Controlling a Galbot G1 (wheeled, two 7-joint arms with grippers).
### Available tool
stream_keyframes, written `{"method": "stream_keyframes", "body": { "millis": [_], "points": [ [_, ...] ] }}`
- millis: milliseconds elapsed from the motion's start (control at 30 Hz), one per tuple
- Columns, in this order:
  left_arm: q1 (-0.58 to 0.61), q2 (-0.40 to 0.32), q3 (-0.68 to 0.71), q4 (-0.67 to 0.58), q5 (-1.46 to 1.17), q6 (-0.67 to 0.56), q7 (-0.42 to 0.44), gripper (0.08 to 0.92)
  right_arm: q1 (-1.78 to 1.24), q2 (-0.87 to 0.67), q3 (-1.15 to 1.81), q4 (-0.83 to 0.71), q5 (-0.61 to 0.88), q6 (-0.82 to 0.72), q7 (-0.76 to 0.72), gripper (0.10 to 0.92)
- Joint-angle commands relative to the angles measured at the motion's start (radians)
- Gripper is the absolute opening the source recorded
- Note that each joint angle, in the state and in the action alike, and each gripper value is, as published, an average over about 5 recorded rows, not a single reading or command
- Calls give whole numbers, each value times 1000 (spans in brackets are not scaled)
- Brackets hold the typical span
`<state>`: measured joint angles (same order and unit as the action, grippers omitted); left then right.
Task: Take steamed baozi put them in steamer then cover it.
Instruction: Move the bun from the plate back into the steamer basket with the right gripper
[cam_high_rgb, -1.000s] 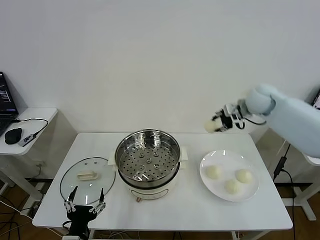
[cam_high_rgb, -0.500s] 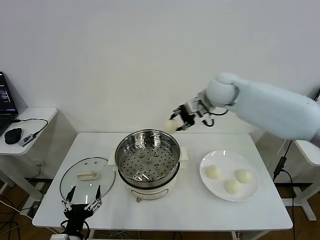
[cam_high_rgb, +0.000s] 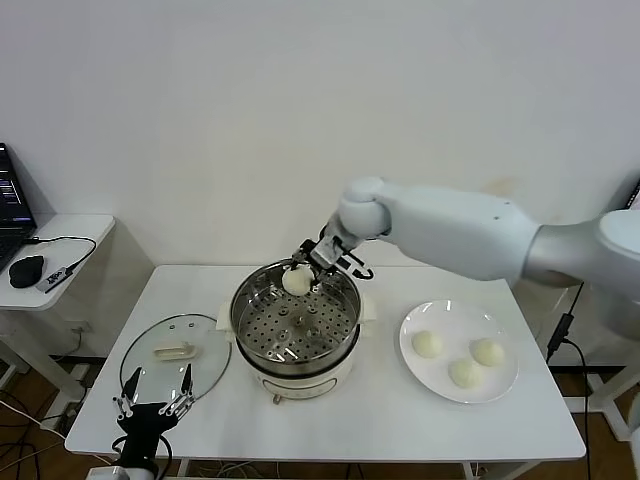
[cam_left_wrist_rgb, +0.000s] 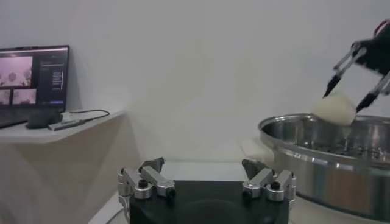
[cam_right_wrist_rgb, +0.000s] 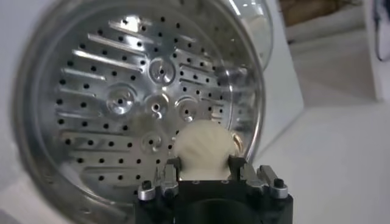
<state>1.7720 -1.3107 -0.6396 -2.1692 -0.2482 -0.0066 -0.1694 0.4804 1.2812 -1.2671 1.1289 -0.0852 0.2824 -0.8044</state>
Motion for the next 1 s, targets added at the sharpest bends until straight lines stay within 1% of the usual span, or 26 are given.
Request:
{"method": "stream_keyframes", "body": {
  "millis": [33, 300, 400, 500, 633, 700, 767, 900, 1000],
  "points": [
    [-3, 0, -7, 4, -15, -8, 3, 823, -67, 95, 3, -167, -185, 149, 36, 518],
    [-16, 0, -6, 11, -10, -6, 3, 823, -83, 121, 21, -215, -208, 184, 58, 518],
    [-19, 1, -5, 13, -7, -5, 3, 823, -84, 122, 19, -211, -199, 184, 60, 536],
    [-21, 0, -4, 13, -6, -4, 3, 823, -78, 118, 14, -196, -176, 175, 57, 599],
    [-20, -1, -3, 12, -4, -3, 2, 823, -47, 100, 5, -159, -138, 154, 35, 711],
    [-20, -3, -3, 12, -3, -3, 1, 823, -13, 81, -5, -125, -97, 131, 12, 767],
    [-19, -4, -2, 10, -2, -3, 1, 823, 31, 55, -16, -76, -33, 96, -20, 803],
    [-17, -6, 0, 2, -1, 0, 2, 823, 125, -24, -34, 66, 160, -49, -108, 821],
    [-16, -4, 1, -3, -1, 3, 4, 823, 174, -99, -34, 152, 240, -153, -156, 823]
  ]
}}
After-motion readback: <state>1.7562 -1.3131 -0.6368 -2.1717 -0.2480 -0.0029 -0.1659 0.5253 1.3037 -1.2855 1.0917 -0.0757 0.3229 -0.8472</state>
